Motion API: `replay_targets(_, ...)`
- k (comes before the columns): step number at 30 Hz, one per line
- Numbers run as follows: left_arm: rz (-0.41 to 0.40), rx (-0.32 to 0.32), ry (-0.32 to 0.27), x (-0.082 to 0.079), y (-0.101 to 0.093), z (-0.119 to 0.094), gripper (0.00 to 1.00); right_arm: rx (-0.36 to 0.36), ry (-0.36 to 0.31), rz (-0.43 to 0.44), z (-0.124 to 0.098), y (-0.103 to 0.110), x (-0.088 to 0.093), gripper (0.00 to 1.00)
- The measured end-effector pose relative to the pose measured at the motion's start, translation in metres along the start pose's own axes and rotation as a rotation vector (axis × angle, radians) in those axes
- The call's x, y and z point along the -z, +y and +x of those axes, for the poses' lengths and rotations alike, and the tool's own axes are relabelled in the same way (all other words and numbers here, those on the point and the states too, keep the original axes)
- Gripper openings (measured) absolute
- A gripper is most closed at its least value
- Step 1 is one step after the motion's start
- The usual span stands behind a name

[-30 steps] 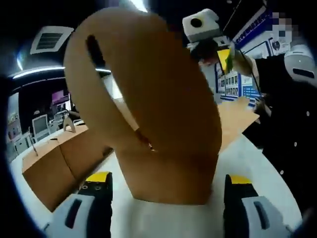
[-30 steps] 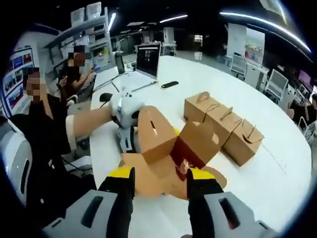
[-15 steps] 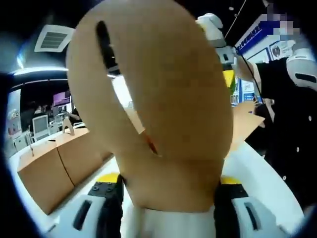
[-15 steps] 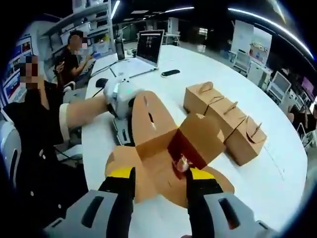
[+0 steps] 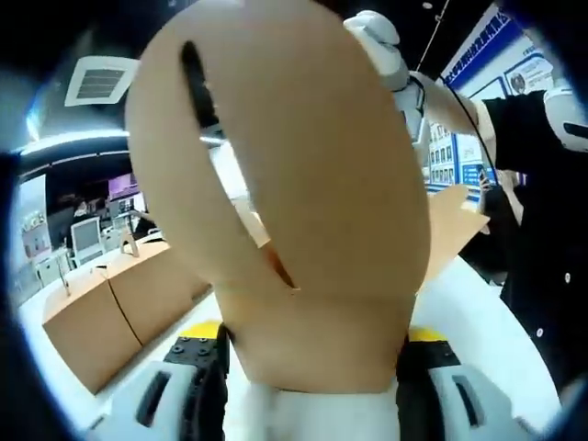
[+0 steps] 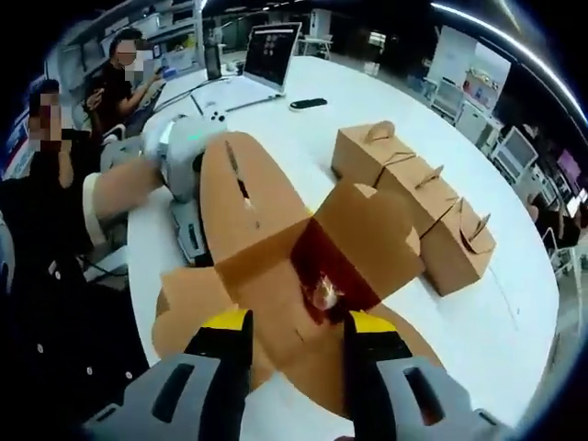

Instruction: Pick up one paper box from the group, open the paper box, and remove the item inside

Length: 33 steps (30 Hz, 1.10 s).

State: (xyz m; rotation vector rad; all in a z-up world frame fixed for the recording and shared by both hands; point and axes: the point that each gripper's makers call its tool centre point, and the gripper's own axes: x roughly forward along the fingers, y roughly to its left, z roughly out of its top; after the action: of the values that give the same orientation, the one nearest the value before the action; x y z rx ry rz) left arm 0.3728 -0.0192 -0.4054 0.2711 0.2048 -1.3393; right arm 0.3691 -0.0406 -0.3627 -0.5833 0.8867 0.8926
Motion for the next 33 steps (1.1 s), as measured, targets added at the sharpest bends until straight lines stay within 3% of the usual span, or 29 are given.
replay_targets(9, 0.015, -0.039, 0.006, -0.007, -0.003, -0.003, 0.74, 0.033, 0.055, 0.049, 0.027, -0.011, 0.005, 0.4)
replay_targets(16, 0.011, -0.06, 0.018, -0.004, -0.001, -0.001, 0.74, 0.08, 0.107, 0.029, 0.046, -0.02, 0.003, 0.39)
replay_targets(21, 0.018, -0.067, 0.034, -0.001, -0.001, -0.001, 0.74, 0.094, 0.118, -0.007, 0.051, -0.022, 0.002, 0.39)
replay_targets(25, 0.009, -0.073, 0.041, 0.003, 0.001, -0.002, 0.74, 0.069, 0.092, -0.132, 0.051, -0.003, 0.003, 0.39)
replay_targets(33, 0.0, -0.079, 0.036, 0.004, 0.002, -0.001, 0.73, 0.086, 0.116, -0.084, 0.043, -0.007, 0.009, 0.36)
